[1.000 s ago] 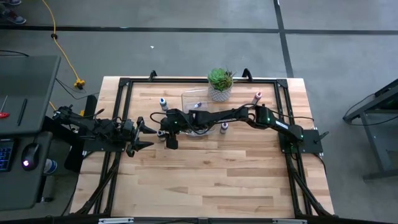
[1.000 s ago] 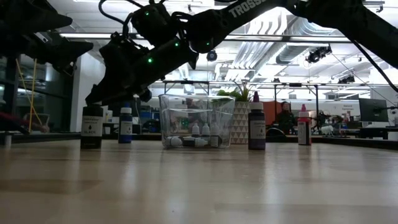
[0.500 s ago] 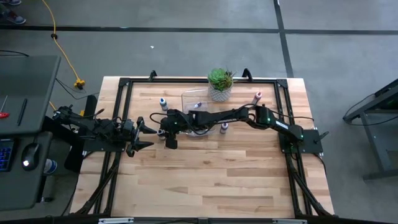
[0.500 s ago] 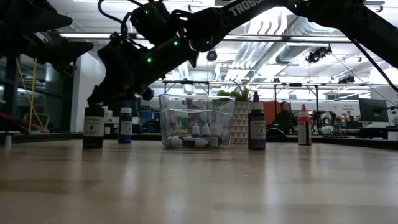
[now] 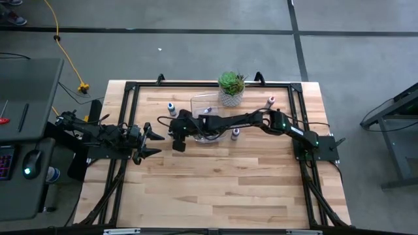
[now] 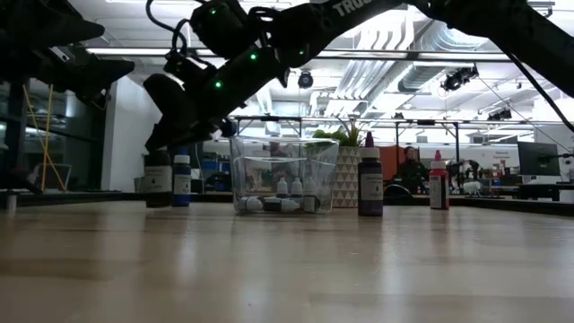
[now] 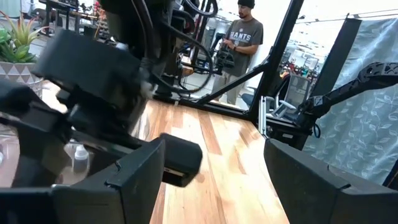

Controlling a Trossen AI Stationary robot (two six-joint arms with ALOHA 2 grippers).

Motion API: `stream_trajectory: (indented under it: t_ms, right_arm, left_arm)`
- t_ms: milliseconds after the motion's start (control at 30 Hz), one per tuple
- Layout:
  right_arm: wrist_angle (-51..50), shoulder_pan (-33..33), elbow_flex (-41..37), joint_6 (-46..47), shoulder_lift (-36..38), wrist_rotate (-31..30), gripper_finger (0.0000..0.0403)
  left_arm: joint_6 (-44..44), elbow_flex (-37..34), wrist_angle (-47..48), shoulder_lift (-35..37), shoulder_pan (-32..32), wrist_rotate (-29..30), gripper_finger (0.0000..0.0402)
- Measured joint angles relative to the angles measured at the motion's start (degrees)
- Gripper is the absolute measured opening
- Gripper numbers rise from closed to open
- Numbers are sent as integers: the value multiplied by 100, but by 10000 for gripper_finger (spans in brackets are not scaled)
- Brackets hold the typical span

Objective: Pick & Place food coloring
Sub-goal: Put the big black food coloring bottle into the transparent bin

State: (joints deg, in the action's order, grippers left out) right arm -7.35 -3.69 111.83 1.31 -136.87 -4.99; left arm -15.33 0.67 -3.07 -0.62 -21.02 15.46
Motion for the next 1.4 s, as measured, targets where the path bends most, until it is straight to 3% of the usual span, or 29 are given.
stream_trajectory:
  t_ms: [567,1167,1400]
  right_arm:
    - [-320,-74,-4,229,380,-556,109]
    - [-445,-168,-4,-433,1341,-1563,109]
    - [-1421,-168,-11,30,1681,-2053,109]
  left_arm:
    - [0,0,0,0,0,0,271]
    - [0,0,0,2,0,0,271]
    - [0,0,1,1,2,0,271]
